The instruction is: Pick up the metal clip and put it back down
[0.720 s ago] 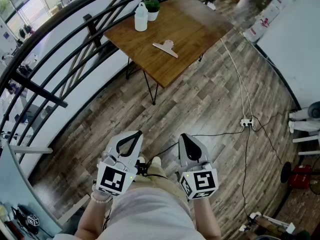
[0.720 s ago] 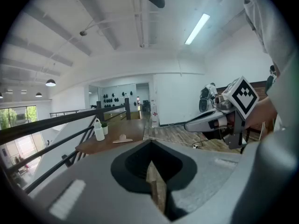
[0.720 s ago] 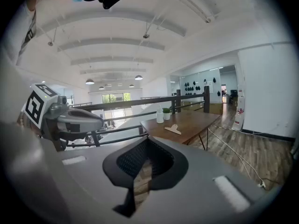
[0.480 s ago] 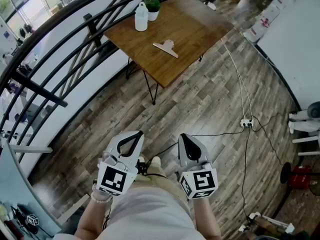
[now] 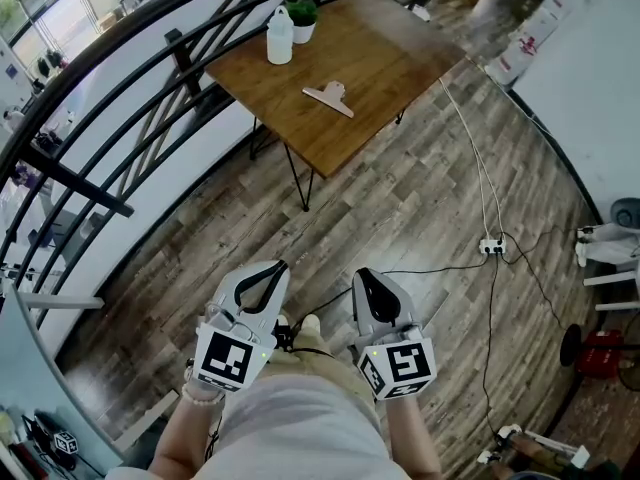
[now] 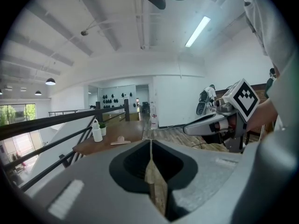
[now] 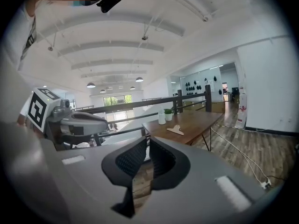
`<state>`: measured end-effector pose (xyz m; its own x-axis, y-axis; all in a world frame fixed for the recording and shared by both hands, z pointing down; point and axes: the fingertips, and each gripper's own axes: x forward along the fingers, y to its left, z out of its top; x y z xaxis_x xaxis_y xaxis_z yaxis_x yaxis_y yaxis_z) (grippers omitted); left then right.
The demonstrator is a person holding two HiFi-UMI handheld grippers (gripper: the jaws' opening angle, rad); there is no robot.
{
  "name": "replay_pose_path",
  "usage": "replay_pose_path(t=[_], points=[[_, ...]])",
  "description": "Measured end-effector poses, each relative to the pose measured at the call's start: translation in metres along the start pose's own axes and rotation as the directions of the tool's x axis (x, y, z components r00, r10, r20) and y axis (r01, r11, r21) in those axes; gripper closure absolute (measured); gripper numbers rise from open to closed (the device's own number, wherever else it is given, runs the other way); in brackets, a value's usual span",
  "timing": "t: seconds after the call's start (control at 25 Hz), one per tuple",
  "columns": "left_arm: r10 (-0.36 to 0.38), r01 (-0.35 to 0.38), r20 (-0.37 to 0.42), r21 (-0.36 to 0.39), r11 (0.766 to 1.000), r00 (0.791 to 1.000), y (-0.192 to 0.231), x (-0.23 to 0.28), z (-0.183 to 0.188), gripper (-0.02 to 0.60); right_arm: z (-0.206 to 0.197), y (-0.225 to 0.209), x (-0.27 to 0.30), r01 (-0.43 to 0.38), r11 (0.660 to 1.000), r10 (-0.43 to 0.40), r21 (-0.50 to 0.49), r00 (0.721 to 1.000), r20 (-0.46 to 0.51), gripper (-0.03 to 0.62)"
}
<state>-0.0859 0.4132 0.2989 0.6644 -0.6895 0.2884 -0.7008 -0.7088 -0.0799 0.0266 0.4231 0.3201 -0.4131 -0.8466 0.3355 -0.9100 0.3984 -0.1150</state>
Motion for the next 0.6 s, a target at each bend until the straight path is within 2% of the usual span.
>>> replay_pose_path(t=[0.12, 0.2, 0.36, 0.6], points=[[-0.006, 0.006, -0.006, -0.03, 1.0, 1.0, -0.003, 0.003, -0.003, 0.486, 0.002, 0.003, 0.001, -0.023, 1.0, 0.023, -0.004, 1.0, 0.01, 0.49], [-0.012, 0.012, -0.007, -0.035, 0.999, 1.0, -0.005, 0.005, -0.004, 0.462, 0.003, 0.003, 0.001, -0.031, 1.0, 0.031, -0.001, 0.999, 0.012, 0.445], [-0.004, 0.004, 0.001, -0.017, 1.0, 1.0, -0.007, 0.007, 0.001, 0.454, 0.002, 0.0, -0.002, -0.033, 0.999, 0.033, 0.011, 0.999, 0.01, 0.43], [0.033, -0.033, 0.005, -0.037, 0.999, 0.999, -0.009, 0.011, 0.005, 0.454, 0.003, -0.011, -0.004, -0.058, 0.998, 0.058, 0.013, 0.998, 0.014, 0.425]])
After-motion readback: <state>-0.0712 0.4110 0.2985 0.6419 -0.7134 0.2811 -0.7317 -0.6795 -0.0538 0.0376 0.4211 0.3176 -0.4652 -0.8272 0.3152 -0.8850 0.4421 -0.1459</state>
